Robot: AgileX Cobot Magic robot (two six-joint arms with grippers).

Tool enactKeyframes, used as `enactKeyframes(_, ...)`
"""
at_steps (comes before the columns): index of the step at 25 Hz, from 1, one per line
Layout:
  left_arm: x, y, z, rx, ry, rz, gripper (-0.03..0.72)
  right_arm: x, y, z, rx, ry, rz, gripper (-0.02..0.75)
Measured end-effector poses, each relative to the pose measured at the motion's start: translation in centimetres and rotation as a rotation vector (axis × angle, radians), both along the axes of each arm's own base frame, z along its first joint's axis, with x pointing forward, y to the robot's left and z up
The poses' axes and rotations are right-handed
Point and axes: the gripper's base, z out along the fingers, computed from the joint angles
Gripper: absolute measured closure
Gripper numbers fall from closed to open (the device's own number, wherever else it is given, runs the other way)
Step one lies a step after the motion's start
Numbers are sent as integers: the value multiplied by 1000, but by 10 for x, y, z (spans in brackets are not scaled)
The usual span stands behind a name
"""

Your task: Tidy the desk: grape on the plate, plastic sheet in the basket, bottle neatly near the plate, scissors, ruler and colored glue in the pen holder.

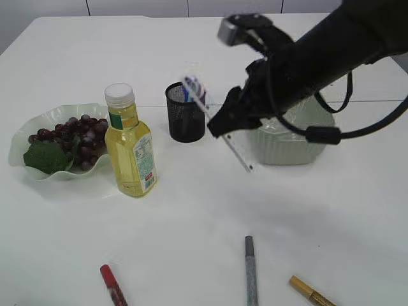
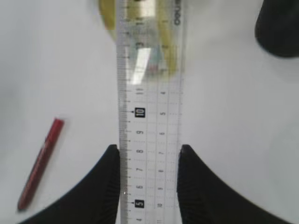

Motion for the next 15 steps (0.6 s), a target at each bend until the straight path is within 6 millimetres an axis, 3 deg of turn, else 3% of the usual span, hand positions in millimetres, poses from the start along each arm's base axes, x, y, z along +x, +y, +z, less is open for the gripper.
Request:
enactKeyframes(7, 0, -1, 0, -11, -1, 1, 255, 39, -32, 31, 437, -241, -120, 488)
enactKeyframes(9, 0, -1, 0, -16, 0, 2, 255, 51, -32, 28, 522, -292, -124, 488)
enactKeyframes(15, 0, -1, 0, -19, 0, 2, 255, 98, -25, -10, 548, -372, -92, 488)
